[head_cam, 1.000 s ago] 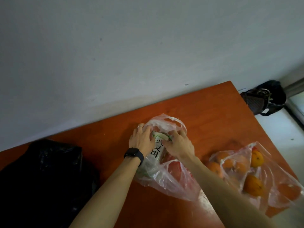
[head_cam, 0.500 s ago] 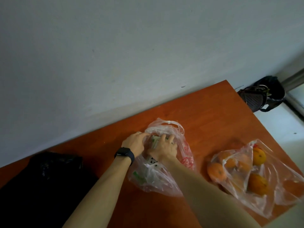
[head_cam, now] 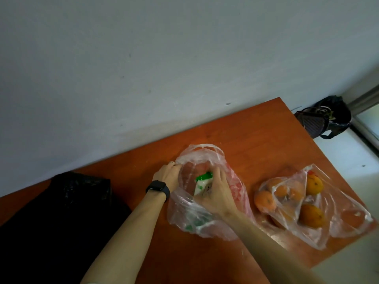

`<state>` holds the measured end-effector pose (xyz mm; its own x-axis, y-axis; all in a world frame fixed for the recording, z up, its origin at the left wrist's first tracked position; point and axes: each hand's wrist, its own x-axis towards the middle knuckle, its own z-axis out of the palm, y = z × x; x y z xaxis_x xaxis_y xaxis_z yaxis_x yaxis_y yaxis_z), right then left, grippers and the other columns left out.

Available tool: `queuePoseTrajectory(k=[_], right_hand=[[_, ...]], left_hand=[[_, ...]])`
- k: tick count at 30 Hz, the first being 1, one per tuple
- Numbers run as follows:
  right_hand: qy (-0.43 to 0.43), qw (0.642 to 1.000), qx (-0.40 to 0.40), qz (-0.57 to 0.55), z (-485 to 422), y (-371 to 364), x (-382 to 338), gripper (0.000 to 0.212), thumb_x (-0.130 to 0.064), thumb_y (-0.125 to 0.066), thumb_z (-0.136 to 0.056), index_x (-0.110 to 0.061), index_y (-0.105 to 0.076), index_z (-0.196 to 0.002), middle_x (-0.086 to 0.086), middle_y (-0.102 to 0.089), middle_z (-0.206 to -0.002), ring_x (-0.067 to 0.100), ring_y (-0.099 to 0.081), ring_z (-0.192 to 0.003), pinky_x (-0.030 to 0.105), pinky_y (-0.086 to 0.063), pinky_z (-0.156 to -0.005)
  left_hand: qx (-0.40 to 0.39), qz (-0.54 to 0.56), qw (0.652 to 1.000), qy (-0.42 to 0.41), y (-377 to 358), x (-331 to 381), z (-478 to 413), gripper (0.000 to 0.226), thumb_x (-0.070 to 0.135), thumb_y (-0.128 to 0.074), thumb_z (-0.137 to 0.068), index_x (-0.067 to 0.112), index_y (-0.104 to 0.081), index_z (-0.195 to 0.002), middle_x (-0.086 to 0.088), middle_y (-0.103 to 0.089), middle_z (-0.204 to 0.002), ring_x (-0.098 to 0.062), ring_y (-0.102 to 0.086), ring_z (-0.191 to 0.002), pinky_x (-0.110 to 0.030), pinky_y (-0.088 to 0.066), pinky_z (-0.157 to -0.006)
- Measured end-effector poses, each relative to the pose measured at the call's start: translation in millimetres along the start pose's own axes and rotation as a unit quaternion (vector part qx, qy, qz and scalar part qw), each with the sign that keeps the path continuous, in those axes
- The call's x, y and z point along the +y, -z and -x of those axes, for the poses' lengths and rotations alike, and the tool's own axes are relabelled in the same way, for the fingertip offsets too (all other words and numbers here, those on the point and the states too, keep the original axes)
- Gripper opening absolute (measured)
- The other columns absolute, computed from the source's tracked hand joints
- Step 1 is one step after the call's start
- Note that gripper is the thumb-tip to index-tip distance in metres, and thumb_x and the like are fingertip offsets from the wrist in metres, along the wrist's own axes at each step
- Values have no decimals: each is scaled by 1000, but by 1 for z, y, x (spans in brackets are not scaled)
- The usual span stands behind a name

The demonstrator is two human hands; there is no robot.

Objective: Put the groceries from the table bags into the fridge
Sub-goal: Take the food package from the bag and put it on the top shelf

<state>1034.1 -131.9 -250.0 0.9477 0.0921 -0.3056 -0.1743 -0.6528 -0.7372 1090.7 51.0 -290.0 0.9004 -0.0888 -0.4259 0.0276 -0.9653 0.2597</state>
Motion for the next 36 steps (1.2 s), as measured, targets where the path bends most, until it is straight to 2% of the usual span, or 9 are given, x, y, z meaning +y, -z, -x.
queuePoseTrajectory(k=[5, 9, 13, 16, 20, 23, 27, 32, 36], right_hand=[[51, 990, -78, 104, 23, 23, 17, 75, -36, -84, -73, -29, -44, -136, -8, -46, -132, 12, -53, -111, 31, -50, -99], [99, 980, -105, 137, 40, 45, 15, 50, -36, -79, -82, -19, -61, -125, -4, -53, -119, 16, -54, -104, 28, -42, -88], [78, 997, -8, -2, 68, 74, 7, 40, -33, -80, -83, -28, -59, -116, -14, -65, -100, 1, -61, -78, 17, -47, -67], [46, 989, 80, -113, 92, 103, 3, 36, -37, -82, -81, -31, -60, -109, -11, -69, -90, 2, -63, -70, 16, -46, -56], [47, 953, 154, -257, 129, 149, -2, 35, -33, -82, -80, -25, -65, -110, -2, -70, -96, 16, -70, -83, 32, -59, -67], [49, 920, 193, -338, 166, 186, -1, 37, -22, -80, -82, -16, -64, -114, 2, -70, -102, 21, -73, -89, 37, -62, -73], [68, 883, 252, -391, 222, 231, 16, 42, -22, -83, -79, -18, -61, -115, 5, -69, -110, 23, -74, -94, 42, -62, -74], [23, 800, 323, -504, 292, 258, 62, 55, -24, -86, -72, -14, -58, -118, 12, -68, -114, 26, -73, -99, 46, -61, -77], [-31, 756, 324, -568, 324, 248, 95, 43, -16, -83, -79, -8, -60, -115, 14, -70, -112, 25, -74, -96, 49, -61, -81]], left_hand=[[-20, -32, 999, -9, -2, -7, 26, 55, 8, -37, -97, 30, -39, -147, -2, -43, -143, -29, -59, -103, -37, -47, -71], [-25, -47, 998, 18, 1, -3, 43, 40, 27, -41, -101, 30, -50, -140, -7, -32, -154, -31, -50, -124, -42, -51, -89], [-3, -50, 998, 34, 12, 3, 64, 34, 38, -45, -100, 32, -61, -129, -10, -15, -163, -34, -25, -144, -47, -38, -110], [73, 49, 996, -28, 36, 28, 83, 31, 42, -52, -97, 34, -68, -122, -7, -34, -156, -29, -26, -143, -41, -29, -113], [97, 206, 957, -179, 85, 101, 116, 44, 63, -45, -90, 40, -68, -119, 10, -57, -138, -13, -44, -132, -40, -31, -110], [64, 121, 956, -259, 108, 166, 144, 63, 82, -37, -78, 49, -59, -127, 14, -58, -137, -9, -41, -135, -50, -26, -113], [86, 19, 947, -307, 111, 242, 179, 55, 74, -51, -81, 46, -57, -128, 19, -64, -125, -5, -52, -123, -59, -1, -117], [38, -5, 936, -350, 87, 310, 230, 65, 74, -60, -79, 47, -46, -136, 13, -67, -115, -11, -63, -104, -38, -50, -92], [31, -124, 939, -319, 61, 318, 253, 70, 78, -58, -77, 45, -42, -136, 10, -65, -102, -12, -61, -84, -31, -53, -68]])
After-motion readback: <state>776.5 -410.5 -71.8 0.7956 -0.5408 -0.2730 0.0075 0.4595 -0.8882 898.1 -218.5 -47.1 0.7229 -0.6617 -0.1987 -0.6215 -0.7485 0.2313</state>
